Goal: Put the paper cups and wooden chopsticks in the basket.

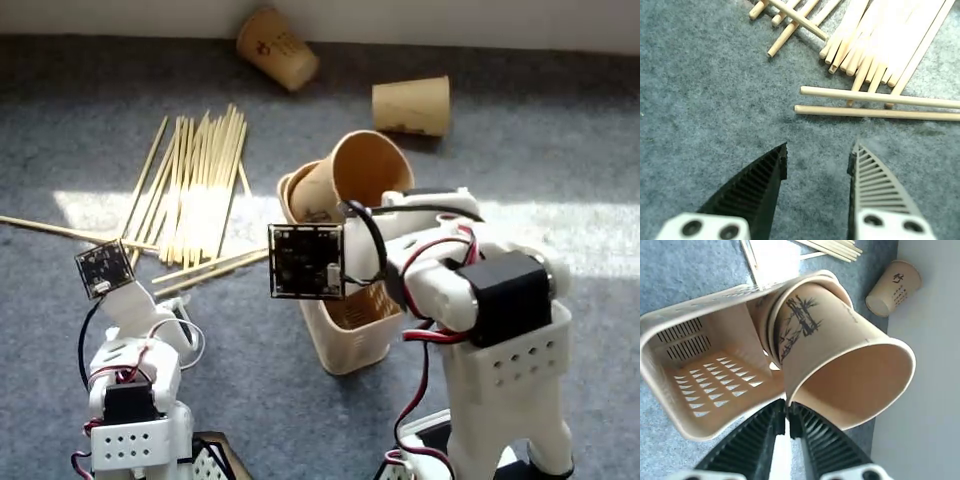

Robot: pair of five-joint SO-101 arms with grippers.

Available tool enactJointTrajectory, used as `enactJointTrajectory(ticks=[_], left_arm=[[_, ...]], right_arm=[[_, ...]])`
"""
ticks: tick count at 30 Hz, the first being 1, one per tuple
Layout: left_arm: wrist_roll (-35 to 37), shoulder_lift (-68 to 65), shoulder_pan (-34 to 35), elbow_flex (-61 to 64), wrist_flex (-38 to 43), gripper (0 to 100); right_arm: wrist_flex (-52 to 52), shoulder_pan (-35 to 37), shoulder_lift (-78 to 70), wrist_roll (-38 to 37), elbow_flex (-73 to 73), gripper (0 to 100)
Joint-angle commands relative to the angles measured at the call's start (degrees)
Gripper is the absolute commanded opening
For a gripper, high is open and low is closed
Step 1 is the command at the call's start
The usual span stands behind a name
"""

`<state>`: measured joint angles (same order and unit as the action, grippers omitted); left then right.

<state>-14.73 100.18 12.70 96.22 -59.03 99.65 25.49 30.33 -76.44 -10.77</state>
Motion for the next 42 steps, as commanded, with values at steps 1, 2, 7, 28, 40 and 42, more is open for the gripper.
enactJointTrajectory(ticks=[1, 2, 7, 28, 40, 42], left_arm=[[0.1, 0.6, -0.3, 0.5, 1.1, 21], [0.1, 0.6, -0.3, 0.5, 1.1, 21], [0.1, 0.6, -0.2, 0.5, 1.0, 21], [0.1, 0.6, -0.4, 0.5, 1.0, 21], [0.1, 0.6, -0.5, 0.6, 1.0, 21], [0.1, 0.6, -0.5, 0.6, 1.0, 21]], right_arm=[[-0.8, 2.5, -6.4, 2.6, 2.3, 0.5], [-2.2, 2.6, -8.1, 4.2, 2.7, 0.5], [-6.5, 3.6, -14.4, 8.6, 2.7, 0.5], [-5.2, 2.2, -15.5, 21.2, -21.0, 17.4], [1.3, 2.2, -15.0, 11.0, -21.1, 10.8], [1.3, 2.2, -14.9, 11.0, -21.2, 3.0]])
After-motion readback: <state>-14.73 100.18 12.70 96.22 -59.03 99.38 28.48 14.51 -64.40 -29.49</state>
